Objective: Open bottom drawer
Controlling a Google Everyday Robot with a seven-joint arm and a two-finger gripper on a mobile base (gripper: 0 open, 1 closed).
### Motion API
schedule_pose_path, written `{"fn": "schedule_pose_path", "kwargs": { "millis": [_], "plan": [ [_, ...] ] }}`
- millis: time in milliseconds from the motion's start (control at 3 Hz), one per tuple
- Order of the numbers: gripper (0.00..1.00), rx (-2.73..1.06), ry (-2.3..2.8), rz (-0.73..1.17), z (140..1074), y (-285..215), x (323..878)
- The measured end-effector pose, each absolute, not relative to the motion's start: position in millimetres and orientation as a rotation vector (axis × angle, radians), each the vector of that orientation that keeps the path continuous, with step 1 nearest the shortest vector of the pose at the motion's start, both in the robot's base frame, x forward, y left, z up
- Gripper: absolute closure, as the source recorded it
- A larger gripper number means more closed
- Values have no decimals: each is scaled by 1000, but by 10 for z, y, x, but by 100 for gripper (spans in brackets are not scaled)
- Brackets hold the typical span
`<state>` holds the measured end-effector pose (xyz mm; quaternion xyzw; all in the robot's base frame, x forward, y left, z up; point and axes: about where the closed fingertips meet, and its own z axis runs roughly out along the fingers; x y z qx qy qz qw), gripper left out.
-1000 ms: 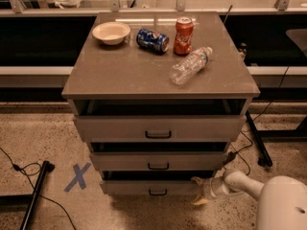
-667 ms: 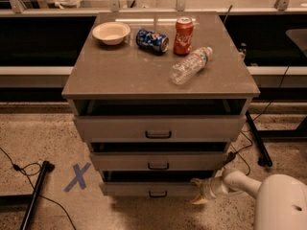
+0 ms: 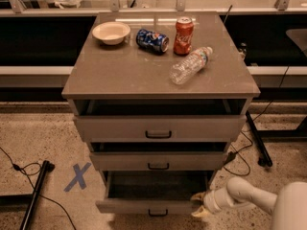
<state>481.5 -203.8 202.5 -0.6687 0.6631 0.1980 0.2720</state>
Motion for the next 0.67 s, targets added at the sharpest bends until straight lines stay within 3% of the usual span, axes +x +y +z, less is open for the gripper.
{"fn": "schedule_pose_path", "kwargs": {
  "millis": [667],
  "plan": [
    [25, -1717, 1663, 616, 2406, -1821, 4291]
  ]
}}
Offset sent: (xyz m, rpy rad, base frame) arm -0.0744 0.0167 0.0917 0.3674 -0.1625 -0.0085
